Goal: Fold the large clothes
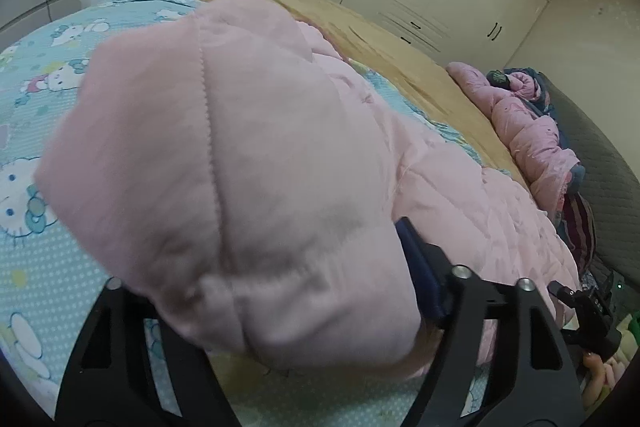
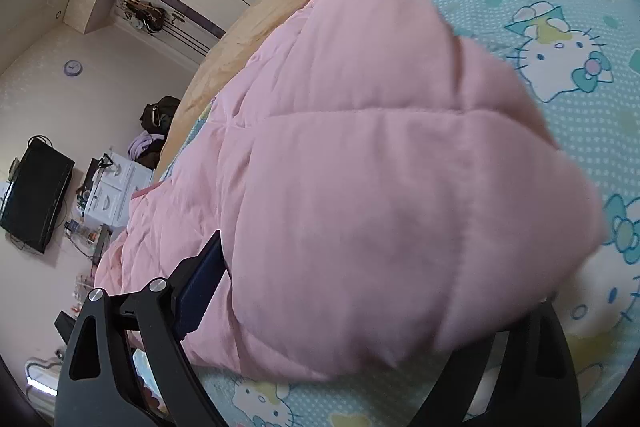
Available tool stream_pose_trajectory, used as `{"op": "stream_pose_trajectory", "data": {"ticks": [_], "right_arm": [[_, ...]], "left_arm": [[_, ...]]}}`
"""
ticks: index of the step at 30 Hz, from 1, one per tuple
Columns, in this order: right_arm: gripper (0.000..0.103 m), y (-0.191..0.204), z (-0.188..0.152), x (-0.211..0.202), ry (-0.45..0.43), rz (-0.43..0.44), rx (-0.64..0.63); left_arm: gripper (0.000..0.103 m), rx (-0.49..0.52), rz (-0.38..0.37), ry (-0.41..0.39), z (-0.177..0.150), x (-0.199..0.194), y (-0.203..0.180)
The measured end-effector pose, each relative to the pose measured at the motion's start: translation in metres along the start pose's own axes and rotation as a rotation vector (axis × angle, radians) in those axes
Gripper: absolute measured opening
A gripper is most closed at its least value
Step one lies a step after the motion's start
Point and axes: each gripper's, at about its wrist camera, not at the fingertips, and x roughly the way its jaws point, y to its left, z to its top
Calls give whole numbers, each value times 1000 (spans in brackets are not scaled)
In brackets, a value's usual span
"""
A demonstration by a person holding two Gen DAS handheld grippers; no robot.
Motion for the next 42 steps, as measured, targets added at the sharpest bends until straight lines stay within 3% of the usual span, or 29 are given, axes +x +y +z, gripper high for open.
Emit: {"op": "stream_pose_trajectory", "data": {"ticks": [2, 5, 9, 12, 17, 21, 29, 34, 42], "right_arm": [[88, 1, -4, -5, -3, -21, -27], [88, 3, -9, -14, -6, -43, -60], [92, 2, -18, -33, -24, -83, -97], [98, 9, -29, -57, -102, -137, -177], [99, 37, -45, -89, -240, -192, -393], [99, 70, -66, -112, -322, -177, -560], [99, 106, -99, -140, -382, -144, -759], [99, 115, -123, -141, -391, -89, -801], [99, 119, -141, -119, -272, -72, -801]], "left_arm": [[83, 2, 18, 2, -2, -6, 0], [94, 0, 32, -2, -5, -14, 0], [94, -1, 62, -13, -11, -33, -1], [94, 22, 95, -63, -12, -52, -4], [94, 93, 118, -149, -11, -85, -16], [94, 136, 118, -196, -16, -110, -28], [94, 209, 118, -249, -36, -145, -51], [94, 269, 103, -233, -56, -152, -63], [94, 310, 96, -181, -76, -145, -72]]}}
